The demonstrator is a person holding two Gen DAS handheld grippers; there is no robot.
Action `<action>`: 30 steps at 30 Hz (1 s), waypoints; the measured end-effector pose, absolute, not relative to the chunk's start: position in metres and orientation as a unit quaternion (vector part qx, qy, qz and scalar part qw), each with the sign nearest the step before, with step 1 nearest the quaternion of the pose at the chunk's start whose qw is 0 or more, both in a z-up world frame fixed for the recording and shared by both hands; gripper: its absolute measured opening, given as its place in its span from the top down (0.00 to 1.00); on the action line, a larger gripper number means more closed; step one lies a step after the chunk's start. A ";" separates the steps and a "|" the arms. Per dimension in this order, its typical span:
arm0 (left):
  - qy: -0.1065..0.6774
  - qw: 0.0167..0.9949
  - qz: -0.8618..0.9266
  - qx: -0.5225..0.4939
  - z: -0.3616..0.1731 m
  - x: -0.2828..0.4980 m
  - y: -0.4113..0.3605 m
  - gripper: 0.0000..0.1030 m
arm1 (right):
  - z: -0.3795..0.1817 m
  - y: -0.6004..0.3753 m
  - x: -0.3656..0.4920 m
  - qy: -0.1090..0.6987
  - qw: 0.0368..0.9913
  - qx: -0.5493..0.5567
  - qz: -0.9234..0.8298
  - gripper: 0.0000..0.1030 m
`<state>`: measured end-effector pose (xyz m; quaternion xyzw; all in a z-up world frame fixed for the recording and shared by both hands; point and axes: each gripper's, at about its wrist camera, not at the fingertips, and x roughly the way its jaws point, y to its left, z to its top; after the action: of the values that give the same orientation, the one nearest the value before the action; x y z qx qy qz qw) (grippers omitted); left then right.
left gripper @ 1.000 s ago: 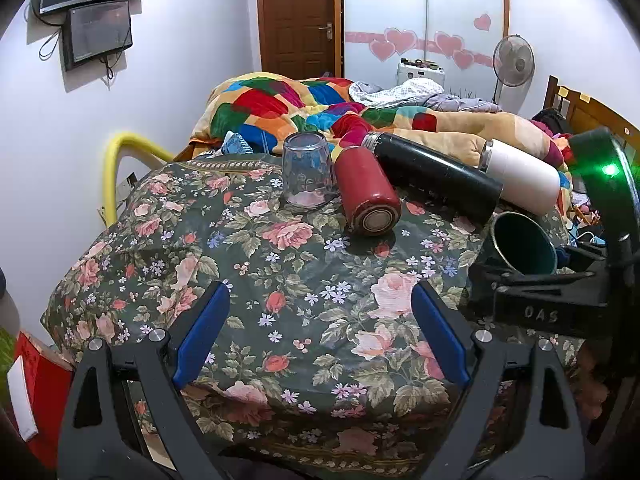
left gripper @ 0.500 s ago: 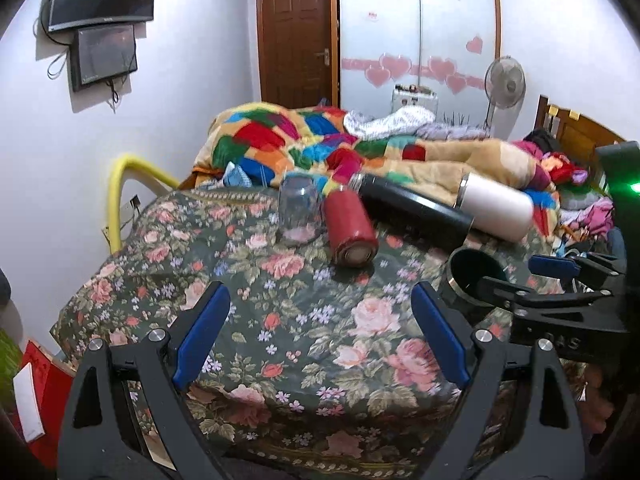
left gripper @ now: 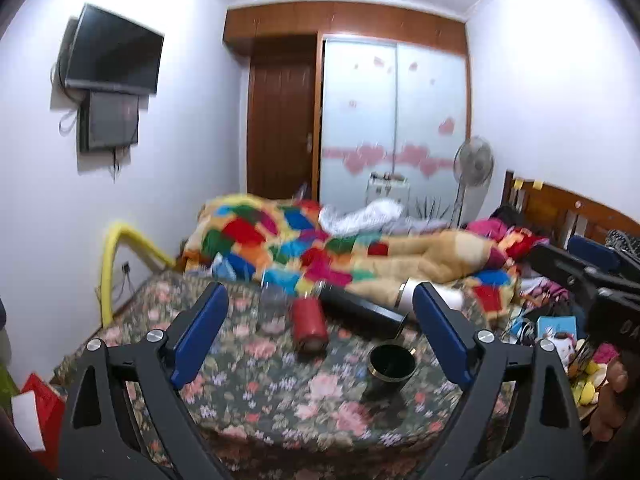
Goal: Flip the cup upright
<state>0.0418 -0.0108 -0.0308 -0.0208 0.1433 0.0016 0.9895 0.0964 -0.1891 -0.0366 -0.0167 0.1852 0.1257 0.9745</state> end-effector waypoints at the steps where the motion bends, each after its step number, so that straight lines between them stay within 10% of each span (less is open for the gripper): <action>1: 0.133 0.991 0.000 -0.019 -0.026 0.036 -0.013 0.09 | -0.028 -0.193 0.085 0.163 0.978 -0.009 0.126 0.17; 12: 0.081 0.997 -0.003 -0.020 -0.001 -0.007 -0.026 0.00 | -0.008 -0.203 0.030 0.060 0.992 0.023 0.109 0.00; 30: 0.096 0.995 -0.001 -0.028 -0.009 -0.007 -0.028 0.00 | -0.020 -0.207 0.023 0.075 0.993 0.007 0.090 0.00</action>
<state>-0.0067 -0.0281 -0.0091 -0.0275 0.0965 -0.0009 0.9950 0.0225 -0.2067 -0.0195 0.0069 0.0751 0.0898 0.9931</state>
